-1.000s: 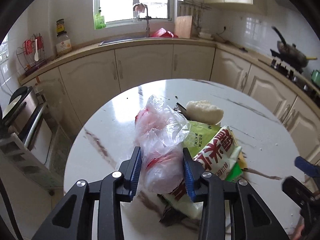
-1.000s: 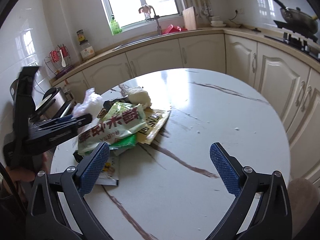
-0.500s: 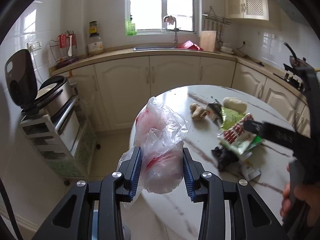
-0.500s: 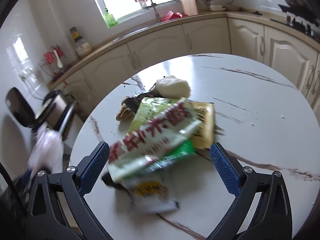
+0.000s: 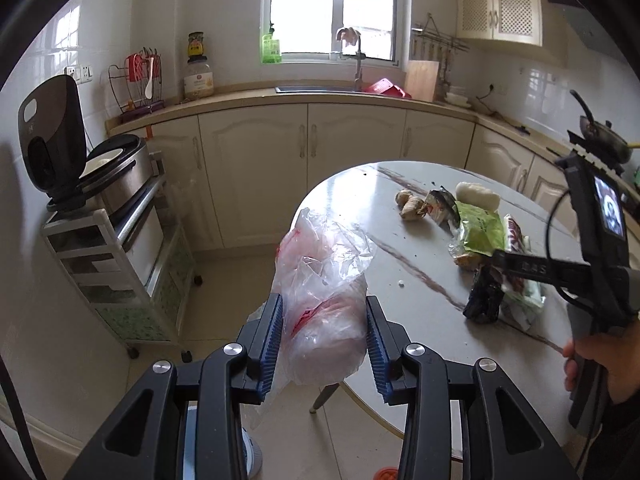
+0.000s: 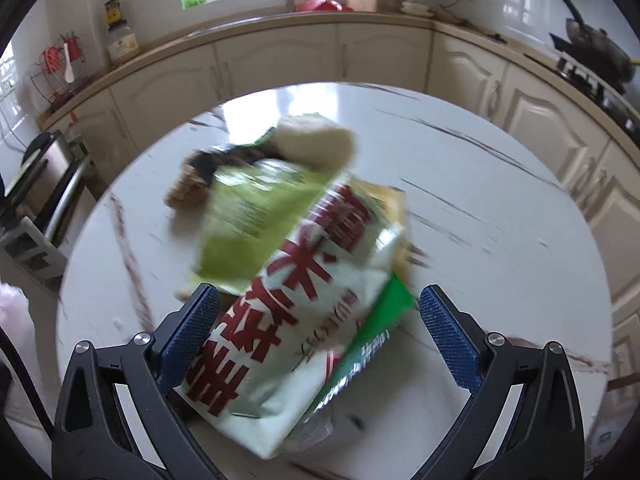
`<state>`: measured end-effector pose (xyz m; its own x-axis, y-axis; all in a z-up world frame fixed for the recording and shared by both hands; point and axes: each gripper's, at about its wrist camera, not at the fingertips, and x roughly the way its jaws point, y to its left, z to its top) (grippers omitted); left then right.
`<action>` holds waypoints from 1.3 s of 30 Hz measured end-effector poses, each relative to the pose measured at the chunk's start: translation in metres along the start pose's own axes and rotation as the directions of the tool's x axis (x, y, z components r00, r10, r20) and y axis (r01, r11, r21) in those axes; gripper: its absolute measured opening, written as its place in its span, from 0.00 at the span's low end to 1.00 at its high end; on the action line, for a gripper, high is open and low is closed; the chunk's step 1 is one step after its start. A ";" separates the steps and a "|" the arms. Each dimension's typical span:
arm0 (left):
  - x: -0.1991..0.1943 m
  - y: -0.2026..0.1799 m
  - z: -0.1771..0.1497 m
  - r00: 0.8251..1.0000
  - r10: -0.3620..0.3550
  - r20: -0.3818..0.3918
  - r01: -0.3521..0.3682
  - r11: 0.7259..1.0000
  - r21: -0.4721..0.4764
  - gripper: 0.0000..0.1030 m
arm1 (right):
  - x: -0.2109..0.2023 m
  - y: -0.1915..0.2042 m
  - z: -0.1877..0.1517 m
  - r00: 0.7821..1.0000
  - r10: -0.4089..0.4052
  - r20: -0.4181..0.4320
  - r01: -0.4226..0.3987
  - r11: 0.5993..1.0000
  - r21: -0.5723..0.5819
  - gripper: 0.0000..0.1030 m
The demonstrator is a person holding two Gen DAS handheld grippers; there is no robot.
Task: Collect trash
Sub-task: 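Grasp the clear plastic bag with the left gripper, then grasp the black plastic bag with the left gripper while the right gripper grasps the white snack wrapper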
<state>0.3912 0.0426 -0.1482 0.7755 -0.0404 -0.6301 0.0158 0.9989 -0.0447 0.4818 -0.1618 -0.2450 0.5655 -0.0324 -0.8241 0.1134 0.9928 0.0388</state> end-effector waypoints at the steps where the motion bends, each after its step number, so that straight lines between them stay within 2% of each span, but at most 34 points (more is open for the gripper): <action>1: -0.002 0.001 0.000 1.000 -0.001 0.001 0.001 1.000 -0.001 0.35 | 0.000 -0.010 -0.004 1.000 -0.006 -0.015 0.006 1.000 0.006 0.98; 7: -0.013 0.000 -0.002 1.000 -0.021 -0.007 0.021 1.000 0.003 0.35 | -0.003 -0.057 -0.015 0.998 0.013 -0.058 -0.011 0.999 0.031 0.97; 10: -0.018 -0.004 -0.003 0.999 -0.036 -0.013 0.036 0.999 0.002 0.34 | -0.001 -0.059 -0.014 0.998 0.029 -0.059 -0.029 1.000 0.001 0.97; 13: -0.021 -0.010 -0.001 0.997 -0.070 -0.015 0.070 0.997 0.012 0.33 | 0.005 -0.046 -0.012 0.997 0.046 -0.066 -0.052 0.995 -0.086 0.92; 14: -0.020 -0.013 0.001 0.996 -0.084 -0.016 0.084 0.996 0.017 0.31 | 0.008 -0.042 -0.011 0.998 0.033 -0.061 -0.040 0.992 -0.122 0.88; 16: -0.013 -0.019 0.005 0.990 -0.143 -0.020 0.143 0.990 0.018 0.21 | 0.006 -0.038 -0.010 0.998 0.046 -0.040 -0.052 0.988 -0.147 0.74; 17: -0.007 -0.020 0.005 0.985 -0.166 -0.038 0.167 0.986 0.016 0.19 | 0.005 -0.036 -0.009 0.998 0.056 -0.035 -0.061 0.987 -0.152 0.61; 18: -0.001 -0.019 0.004 0.985 -0.158 -0.063 0.158 0.987 0.005 0.18 | 0.003 -0.035 -0.008 0.997 0.065 -0.032 -0.069 0.985 -0.161 0.54; 24: -0.008 -0.012 0.010 0.984 -0.167 -0.060 0.167 0.986 -0.007 0.18 | -0.013 -0.052 -0.012 0.982 0.188 0.016 -0.185 0.975 -0.120 0.52; 27: -0.004 -0.021 0.016 0.976 -0.204 -0.077 0.205 0.979 -0.004 0.19 | -0.021 -0.062 -0.013 0.971 0.239 0.026 -0.236 0.968 -0.091 0.52; 28: -0.001 -0.028 0.018 0.973 -0.214 -0.084 0.217 0.976 0.019 0.23 | -0.020 -0.067 -0.012 0.969 0.244 0.032 -0.240 0.967 -0.090 0.52; 30: 0.007 -0.043 0.021 0.967 -0.237 -0.088 0.240 0.970 0.030 0.24 | -0.021 -0.071 -0.014 0.967 0.251 0.030 -0.248 0.965 -0.087 0.52; 33: 0.028 -0.061 0.026 0.949 -0.289 -0.128 0.292 0.956 0.002 0.24 | -0.022 -0.078 -0.017 0.961 0.276 0.030 -0.274 0.959 -0.078 0.52; 39: 0.057 -0.082 0.030 0.953 -0.238 -0.186 0.248 0.968 0.031 0.25 | -0.027 -0.086 -0.019 0.947 0.318 0.033 -0.315 0.946 -0.082 0.53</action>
<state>0.4533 -0.0409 -0.1575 0.6183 -0.2807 -0.7341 0.2272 0.9580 -0.1749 0.4414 -0.2446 -0.2364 0.5987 0.2817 -0.7498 -0.1376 0.9584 0.2502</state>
